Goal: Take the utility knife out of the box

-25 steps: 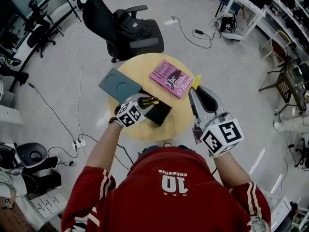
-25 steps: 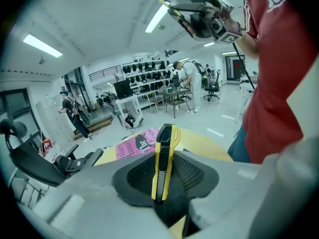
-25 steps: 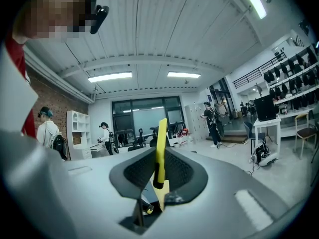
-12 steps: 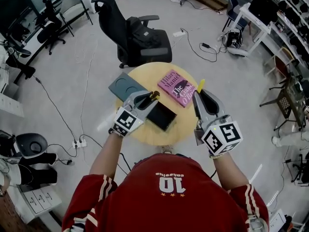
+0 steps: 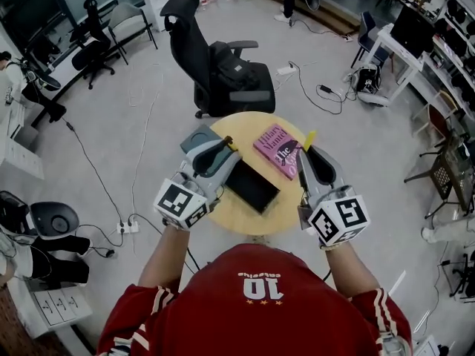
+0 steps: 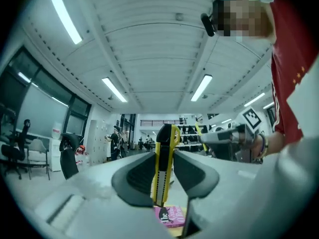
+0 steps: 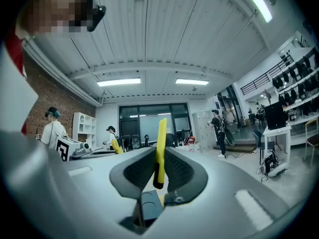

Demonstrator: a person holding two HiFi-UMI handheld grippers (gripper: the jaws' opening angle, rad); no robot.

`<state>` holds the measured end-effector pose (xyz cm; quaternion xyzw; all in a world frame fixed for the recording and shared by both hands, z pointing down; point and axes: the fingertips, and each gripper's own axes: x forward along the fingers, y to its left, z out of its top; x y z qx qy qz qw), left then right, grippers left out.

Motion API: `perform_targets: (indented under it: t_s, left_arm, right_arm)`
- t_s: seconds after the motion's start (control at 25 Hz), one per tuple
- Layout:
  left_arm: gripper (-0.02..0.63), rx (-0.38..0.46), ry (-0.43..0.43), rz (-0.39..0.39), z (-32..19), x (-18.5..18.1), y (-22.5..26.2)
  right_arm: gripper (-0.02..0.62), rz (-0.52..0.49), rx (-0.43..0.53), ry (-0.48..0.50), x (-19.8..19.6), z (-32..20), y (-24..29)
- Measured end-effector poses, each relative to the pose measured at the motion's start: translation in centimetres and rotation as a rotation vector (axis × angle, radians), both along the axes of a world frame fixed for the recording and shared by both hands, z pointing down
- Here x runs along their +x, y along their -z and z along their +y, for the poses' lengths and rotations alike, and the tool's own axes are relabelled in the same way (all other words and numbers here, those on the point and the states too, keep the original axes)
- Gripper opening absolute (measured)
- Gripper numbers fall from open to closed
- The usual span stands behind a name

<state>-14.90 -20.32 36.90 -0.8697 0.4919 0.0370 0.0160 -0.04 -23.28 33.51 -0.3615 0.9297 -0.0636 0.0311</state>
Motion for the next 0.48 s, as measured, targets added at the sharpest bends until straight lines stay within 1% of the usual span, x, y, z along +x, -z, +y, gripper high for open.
perform_targets:
  t_s: [0.08, 0.36, 0.48]
  left_arm:
    - [0.126, 0.017, 0.027, 0.053, 0.9, -0.9, 1.3]
    - [0.126, 0.088, 0.068, 0.156, 3.8, -2.9, 5.1]
    - [0.126, 0.104, 0.091, 0.169, 4.3, -3.8, 5.8]
  right_arm:
    - [0.049, 0.001, 0.013, 0.01, -0.5, 0.3, 0.2]
    - [0.048, -0.001, 0.037, 0.036, -1.8, 1.2, 0.7]
    - [0.048, -0.003, 0.042, 0.039, -2.2, 1.3, 0.6]
